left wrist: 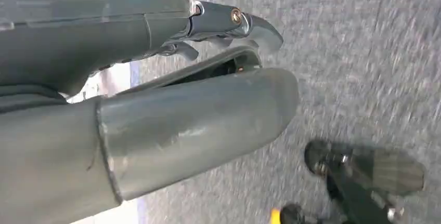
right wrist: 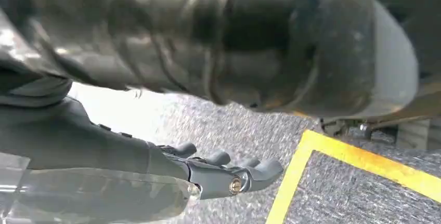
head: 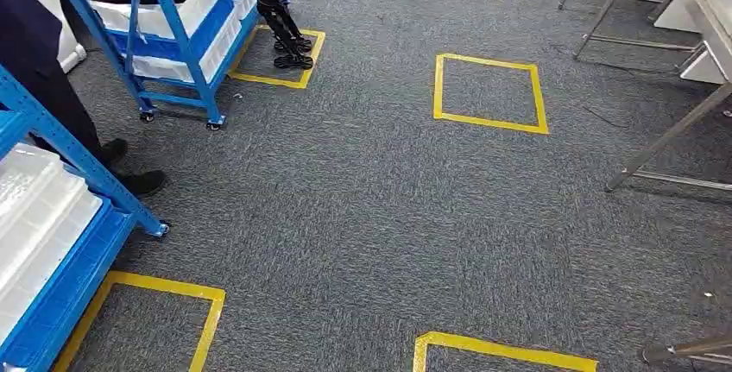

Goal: Take the parts from the cabinet and place them on the table.

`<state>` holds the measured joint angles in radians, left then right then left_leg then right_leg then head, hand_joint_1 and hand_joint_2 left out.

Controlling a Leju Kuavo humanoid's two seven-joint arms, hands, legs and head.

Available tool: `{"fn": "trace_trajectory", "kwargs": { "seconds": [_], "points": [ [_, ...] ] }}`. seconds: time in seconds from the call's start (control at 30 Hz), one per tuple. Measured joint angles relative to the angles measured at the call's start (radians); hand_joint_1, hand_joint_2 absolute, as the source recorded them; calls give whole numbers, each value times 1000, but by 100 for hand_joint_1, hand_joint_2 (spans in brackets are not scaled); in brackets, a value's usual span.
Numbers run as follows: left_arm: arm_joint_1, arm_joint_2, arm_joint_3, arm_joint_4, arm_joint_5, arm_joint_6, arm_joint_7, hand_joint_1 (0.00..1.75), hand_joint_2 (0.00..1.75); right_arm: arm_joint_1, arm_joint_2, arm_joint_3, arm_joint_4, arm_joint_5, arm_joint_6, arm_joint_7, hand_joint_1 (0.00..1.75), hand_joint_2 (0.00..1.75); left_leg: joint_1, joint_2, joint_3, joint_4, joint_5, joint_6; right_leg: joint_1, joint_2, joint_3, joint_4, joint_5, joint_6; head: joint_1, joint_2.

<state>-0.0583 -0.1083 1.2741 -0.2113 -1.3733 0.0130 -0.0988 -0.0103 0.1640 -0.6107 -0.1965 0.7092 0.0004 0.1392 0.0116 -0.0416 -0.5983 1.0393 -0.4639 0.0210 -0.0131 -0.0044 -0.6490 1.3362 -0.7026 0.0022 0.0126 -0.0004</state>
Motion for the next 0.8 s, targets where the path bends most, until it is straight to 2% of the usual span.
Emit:
{"fn": "trace_trajectory", "kwargs": {
  "seconds": [0.03, 0.07, 0.1, 0.13, 0.17, 0.2, 0.27, 0.3, 0.33, 0.37, 0.4, 0.47, 0.5, 0.53, 0.57, 0.6, 0.63, 0.67, 0.7, 0.8],
  "points": [
    [1, 0, 0, 0, 0, 0, 0, 0, 0, 1, 0, 0, 0, 1, 0, 0, 0, 0, -2, -11, 1, 0, 0, 1, 5, 3, 7, -26, 33, -10, 0, 0],
    [1, 0, 0, 0, -1, 0, 0, 0, 0, 1, 0, 0, 0, 2, 1, -1, 0, 0, -2, -26, 2, 0, 1, 1, 14, 10, 35, -95, 83, -21, 0, 0],
    [0, 0, 0, 0, -2, 1, 0, 0, 0, 2, 0, 0, 0, 3, 5, -1, 0, 0, -2, -39, 4, 0, 2, 1, 23, 26, 76, -190, 137, -33, 0, 0],
    [1, -1, 0, 0, -3, 2, 0, 0, 0, 4, 0, 0, 0, 3, 8, -2, 0, 0, 2, -49, 3, -2, 3, 1, 32, 73, 113, -278, 179, -45, 0, 0],
    [-1, -2, 0, 0, -3, 3, 0, 0, 0, 6, -1, 0, 0, 3, 11, -2, 0, 0, -2, -57, 2, 0, 6, -2, 34, 99, 122, -302, 168, -50, 0, 0],
    [-1, -2, 0, 0, -5, 4, -1, 0, 0, 4, -1, -1, 0, 3, 13, -3, 0, 0, 0, -68, -1, -3, 9, -7, 36, 81, 121, -308, 176, -51, 1, 0],
    [4, 2, 0, 0, -9, 5, -1, 0, 0, -5, 2, 0, 0, 3, 13, -3, 0, 0, 3, -86, -2, -11, 17, -19, 39, 63, 124, -310, 177, -53, 0, 0],
    [7, 5, 0, 0, -9, 5, -1, 0, 0, -7, 5, 0, 0, 3, 13, -3, 0, 0, -2, -97, -4, -16, 21, -26, 37, 51, 129, -328, 187, -54, 0, 0],
    [6, 12, 0, 0, -9, 6, -2, 0, 0, -9, 8, -1, 0, 4, 16, -3, 0, 0, -3, -61, -6, 4, 7, -23, 24, 28, 141, -346, 198, -50, 0, 0],
    [4, 13, 0, 0, -10, 6, -2, 0, 0, -4, 9, -1, 0, 4, 16, -3, 0, 0, -9, -17, -22, 38, -26, -25, 26, 22, 144, -357, 202, -55, -2, 0],
    [1, 16, 0, 0, -10, 5, -3, 0, 0, -2, 11, -1, 0, 4, 18, -3, 0, 0, -9, 7, -53, 105, -69, -30, 27, 4, 142, -358, 204, -58, -2, 0],
    [1, 18, 0, 0, -11, 5, -5, 0, 0, 0, 16, -1, 1, 4, 18, -3, 0, 0, -5, 25, -111, 244, -132, -39, 28, -27, 137, -353, 203, -59, -2, 0],
    [2, 22, 0, 0, -11, 5, -7, 0, 0, 0, 18, -1, 2, 4, 18, -3, 0, 0, -2, 28, -125, 281, -137, -44, 28, -42, 135, -349, 201, -58, -2, 0],
    [4, 26, 0, 0, -12, 5, -10, 0, 0, -1, 20, -1, 2, 4, 18, -3, 0, 0, 1, 33, -109, 259, -116, -49, 26, -56, 131, -345, 199, -56, -2, 0],
    [5, 28, 0, 0, -12, 4, -13, 0, 0, -3, 23, -1, 2, 4, 18, -3, 0, 0, 4, 40, -73, 196, -82, -52, 24, -68, 129, -341, 196, -54, -3, 0],
    [6, 32, 0, 0, -13, 4, -14, 0, 0, -4, 24, -2, 2, 4, 18, -2, 0, 0, 5, 52, -22, 107, -45, -55, 21, -78, 129, -334, 192, -49, -2, 0],
    [5, 34, 0, 0, -13, 4, -15, 0, 0, -5, 25, -2, 2, 4, 18, -2, 0, 0, 5, 84, 36, 11, -15, -55, 20, -88, 129, -325, 186, -43, -3, 0],
    [2, 34, -1, 0, -13, 3, -15, 0, 0, -5, 25, -2, 2, 4, 18, -2, 0, 0, -4, 103, 46, -8, -29, -44, 25, -98, 125, -319, 180, -35, -2, 0],
    [1, 34, -1, 0, -13, 3, -16, 0, 0, -6, 25, -2, 2, 4, 17, -2, 0, 0, -2, 93, 45, -19, -18, -32, 25, -103, 125, -312, 175, -29, -2, 0],
    [6, 36, -1, 0, -13, 1, -16, 0, 0, -15, 25, -5, 2, 4, 16, 0, 0, 0, -5, 67, 35, -19, -14, -14, 24, -124, 132, -315, 178, -17, -2, 0]
  ]
}}
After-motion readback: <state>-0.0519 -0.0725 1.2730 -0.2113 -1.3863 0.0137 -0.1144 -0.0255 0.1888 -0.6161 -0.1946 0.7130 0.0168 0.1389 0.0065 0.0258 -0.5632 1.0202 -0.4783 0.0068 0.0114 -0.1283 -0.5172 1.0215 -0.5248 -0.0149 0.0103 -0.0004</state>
